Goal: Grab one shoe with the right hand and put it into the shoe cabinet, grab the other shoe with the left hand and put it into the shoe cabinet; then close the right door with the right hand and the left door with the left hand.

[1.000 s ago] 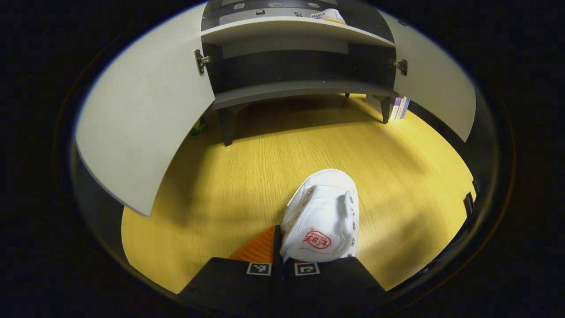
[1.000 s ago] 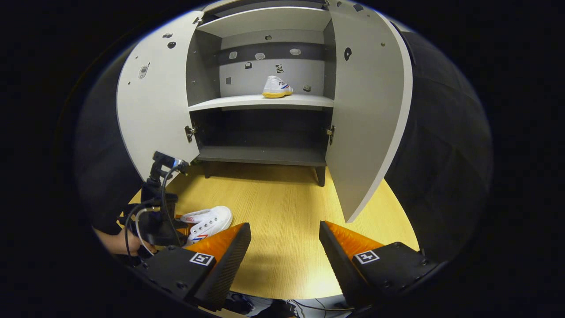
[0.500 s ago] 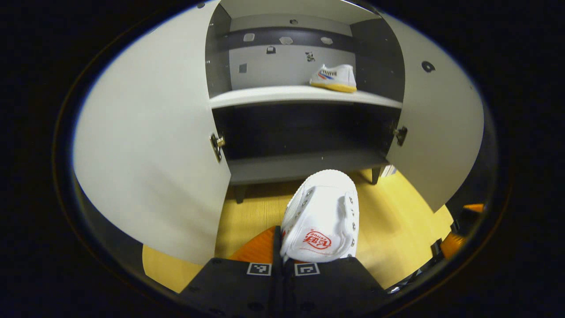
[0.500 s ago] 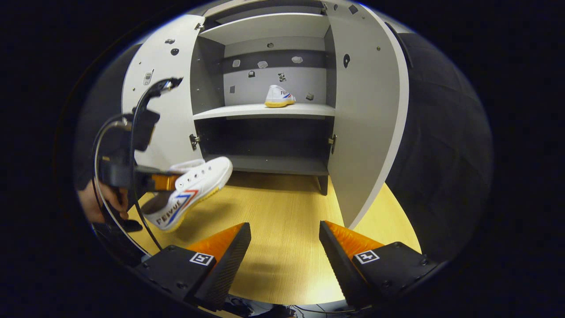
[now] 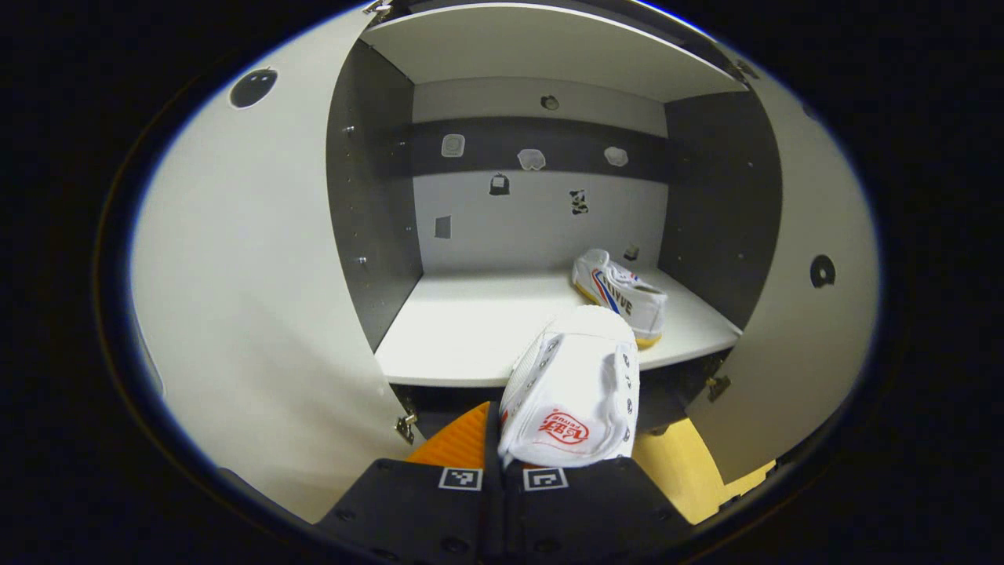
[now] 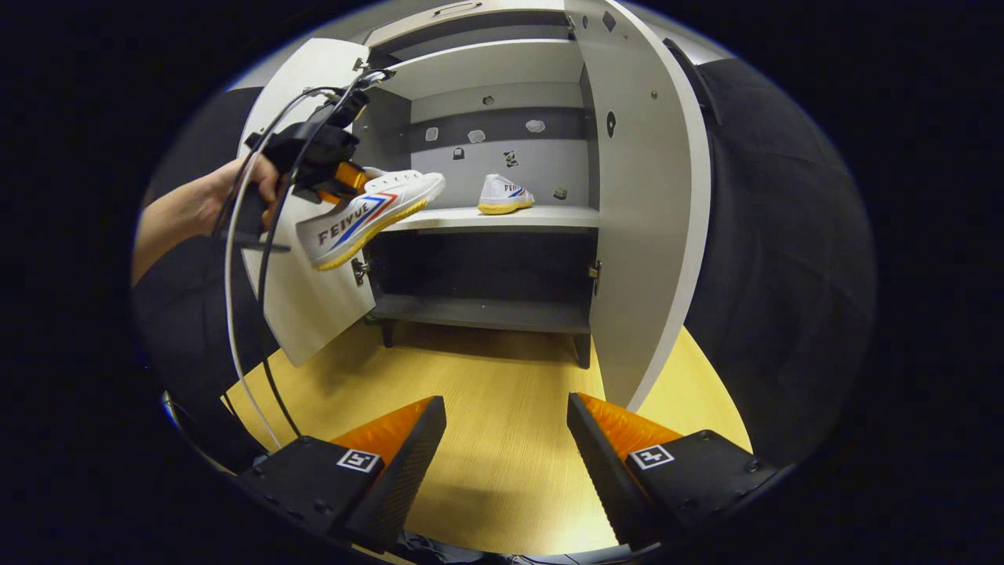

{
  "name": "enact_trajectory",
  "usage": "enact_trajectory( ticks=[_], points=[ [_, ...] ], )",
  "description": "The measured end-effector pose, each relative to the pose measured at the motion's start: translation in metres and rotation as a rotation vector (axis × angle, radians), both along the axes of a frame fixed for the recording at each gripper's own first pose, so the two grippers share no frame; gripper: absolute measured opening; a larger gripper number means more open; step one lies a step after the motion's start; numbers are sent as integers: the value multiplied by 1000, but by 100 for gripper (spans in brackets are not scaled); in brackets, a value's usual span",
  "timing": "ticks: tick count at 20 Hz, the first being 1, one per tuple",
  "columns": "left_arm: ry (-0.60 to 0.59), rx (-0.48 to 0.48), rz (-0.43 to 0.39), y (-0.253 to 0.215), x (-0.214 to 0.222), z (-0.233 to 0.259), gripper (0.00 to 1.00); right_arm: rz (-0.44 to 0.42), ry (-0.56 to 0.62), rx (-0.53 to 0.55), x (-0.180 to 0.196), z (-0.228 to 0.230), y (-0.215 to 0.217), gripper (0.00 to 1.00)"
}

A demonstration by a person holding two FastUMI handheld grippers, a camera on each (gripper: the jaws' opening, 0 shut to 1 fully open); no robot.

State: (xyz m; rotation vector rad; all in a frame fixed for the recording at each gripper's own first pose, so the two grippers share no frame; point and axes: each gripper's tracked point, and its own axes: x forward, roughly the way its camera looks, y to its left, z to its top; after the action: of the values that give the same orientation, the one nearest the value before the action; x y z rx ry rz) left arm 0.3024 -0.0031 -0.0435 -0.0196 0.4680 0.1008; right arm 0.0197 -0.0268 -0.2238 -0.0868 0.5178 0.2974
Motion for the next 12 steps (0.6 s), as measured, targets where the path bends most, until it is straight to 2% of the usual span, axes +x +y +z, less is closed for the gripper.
enact_trajectory(
  ticks=[3, 7, 9, 12],
  points=[
    [4, 51, 24, 15, 48, 14, 5, 0, -12, 28, 6, 4, -6, 99],
    [58, 19, 33, 19, 111, 15, 5, 33, -11, 29, 6, 0, -5, 98],
    [74, 15, 43, 24, 142, 14, 5, 24, -17, 32, 6, 1, -12, 98],
    [135, 58, 67, 33, 180, 0, 5, -13, 10, 35, 7, -7, -28, 98]
  ],
)
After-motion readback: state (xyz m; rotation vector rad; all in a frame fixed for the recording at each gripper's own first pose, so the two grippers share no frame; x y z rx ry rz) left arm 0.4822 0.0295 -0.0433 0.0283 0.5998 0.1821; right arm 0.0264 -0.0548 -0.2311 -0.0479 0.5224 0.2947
